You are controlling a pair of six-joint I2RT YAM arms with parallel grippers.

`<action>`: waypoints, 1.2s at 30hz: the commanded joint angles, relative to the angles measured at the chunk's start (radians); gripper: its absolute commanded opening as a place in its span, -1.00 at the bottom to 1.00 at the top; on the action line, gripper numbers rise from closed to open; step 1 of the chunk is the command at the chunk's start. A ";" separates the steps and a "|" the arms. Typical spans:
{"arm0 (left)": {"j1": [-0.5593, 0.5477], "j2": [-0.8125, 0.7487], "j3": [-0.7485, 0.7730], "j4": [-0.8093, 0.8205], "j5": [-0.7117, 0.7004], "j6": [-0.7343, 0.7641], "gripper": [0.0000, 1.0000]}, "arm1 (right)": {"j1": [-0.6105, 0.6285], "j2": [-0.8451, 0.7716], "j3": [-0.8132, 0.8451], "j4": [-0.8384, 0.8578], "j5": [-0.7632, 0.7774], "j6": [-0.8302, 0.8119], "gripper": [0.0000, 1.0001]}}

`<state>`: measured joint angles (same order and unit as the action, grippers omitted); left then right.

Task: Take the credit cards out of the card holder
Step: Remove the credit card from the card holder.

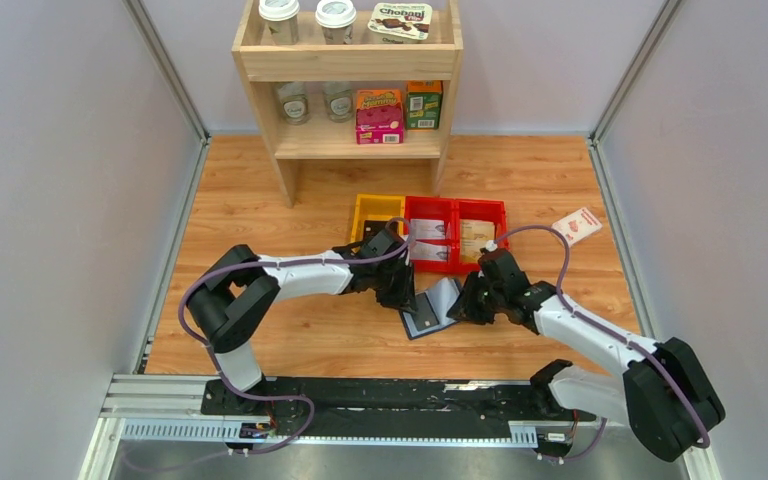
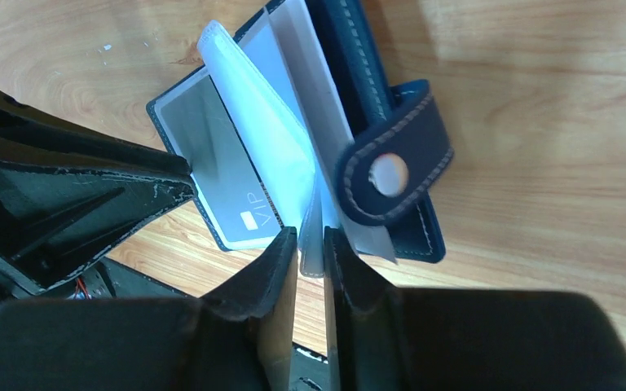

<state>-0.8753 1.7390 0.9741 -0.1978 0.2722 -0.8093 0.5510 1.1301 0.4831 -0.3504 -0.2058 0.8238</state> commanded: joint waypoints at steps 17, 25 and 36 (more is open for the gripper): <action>-0.054 -0.006 0.049 -0.069 -0.062 0.071 -0.39 | 0.015 -0.093 0.143 0.048 -0.061 -0.138 -0.24; -0.053 -0.032 0.002 -0.038 -0.090 0.049 -0.39 | 0.009 0.154 0.130 0.159 -0.132 -0.127 -0.18; -0.053 -0.144 -0.080 -0.020 -0.247 -0.043 -0.06 | -0.006 0.253 0.068 0.221 -0.196 -0.075 -0.21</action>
<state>-0.9234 1.6714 0.9142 -0.2428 0.1173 -0.7982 0.5465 1.3605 0.5735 -0.2115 -0.3351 0.7212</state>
